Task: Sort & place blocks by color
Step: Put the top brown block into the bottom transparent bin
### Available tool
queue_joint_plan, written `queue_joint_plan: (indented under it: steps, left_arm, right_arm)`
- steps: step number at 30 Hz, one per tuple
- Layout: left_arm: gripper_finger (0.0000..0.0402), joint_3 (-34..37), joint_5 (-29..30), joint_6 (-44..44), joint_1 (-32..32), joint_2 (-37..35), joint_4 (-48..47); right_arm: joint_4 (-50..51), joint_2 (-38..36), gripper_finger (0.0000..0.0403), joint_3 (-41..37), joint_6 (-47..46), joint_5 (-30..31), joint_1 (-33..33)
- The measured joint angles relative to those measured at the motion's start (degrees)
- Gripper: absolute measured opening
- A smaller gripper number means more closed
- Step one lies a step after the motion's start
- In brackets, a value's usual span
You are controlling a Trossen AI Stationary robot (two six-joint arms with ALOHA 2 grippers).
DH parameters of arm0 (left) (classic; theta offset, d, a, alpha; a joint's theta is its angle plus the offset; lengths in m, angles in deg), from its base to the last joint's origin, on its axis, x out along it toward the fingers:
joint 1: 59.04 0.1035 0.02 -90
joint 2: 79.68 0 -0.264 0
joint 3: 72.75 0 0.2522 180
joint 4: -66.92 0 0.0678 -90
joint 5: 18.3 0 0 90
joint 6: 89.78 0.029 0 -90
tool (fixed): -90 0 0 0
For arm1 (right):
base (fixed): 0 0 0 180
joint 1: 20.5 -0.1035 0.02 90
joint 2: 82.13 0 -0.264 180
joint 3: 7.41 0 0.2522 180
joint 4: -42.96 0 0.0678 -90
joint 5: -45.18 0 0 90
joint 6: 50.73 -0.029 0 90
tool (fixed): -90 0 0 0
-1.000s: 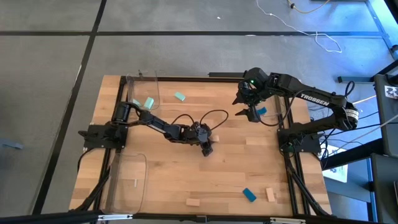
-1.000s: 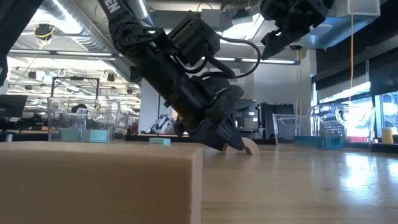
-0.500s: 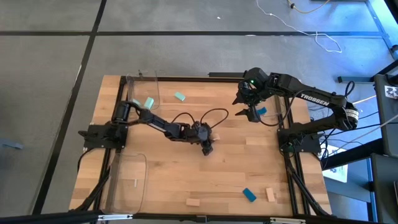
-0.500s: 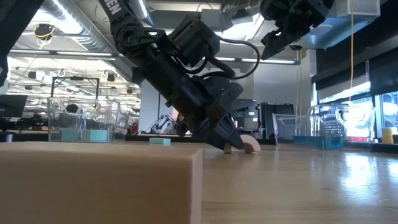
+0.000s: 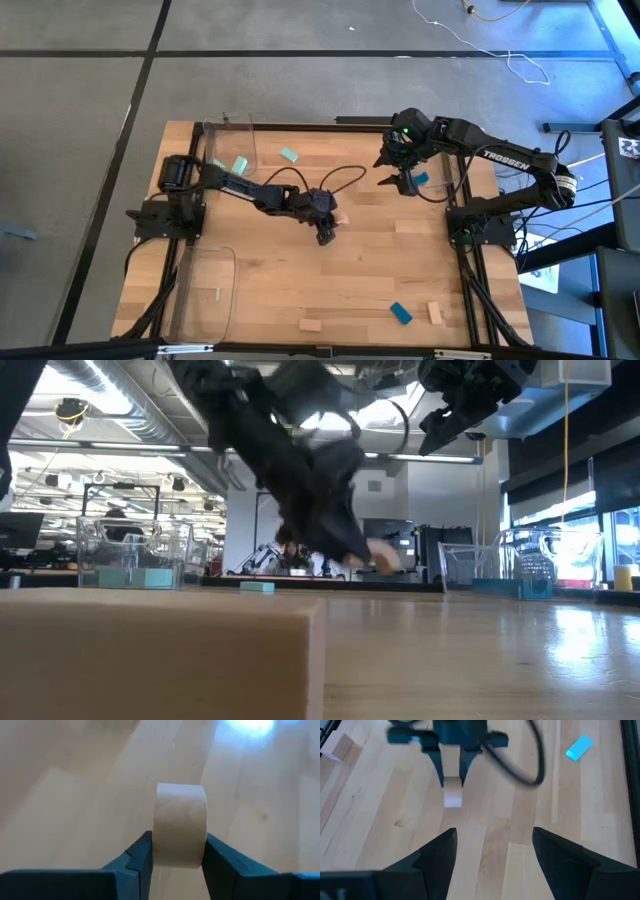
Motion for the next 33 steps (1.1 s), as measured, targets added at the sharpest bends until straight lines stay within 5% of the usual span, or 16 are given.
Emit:
queue_joint_plan:
  steps: [12, 20, 27, 33]
  left_arm:
    - [0.0124, 0.0, 0.2, 0.2, -2.9, -19.6, -25.2]
    - [0.0124, -0.1, -3.8, -9.0, -7.6, -30.0, -43.9]
    - [0.0124, 0.0, -13.9, -16.6, -12.5, -33.8, -57.4]
    - [0.0124, -0.2, -26.4, -23.8, -16.4, -35.1, -59.1]
  right_arm:
    - [-0.8, 0.0, 0.0259, 0.0, 0.0, 0.0, 0.0]
    - [-1.4, 0.0, 0.0259, 0.0, 0.0, -0.2, 0.0]
    - [-5.1, 0.0, 0.0259, 0.0, 0.1, -11.3, 0.0]
    - [-6.2, 0.0, 0.0259, 0.0, 0.1, -15.5, 0.0]
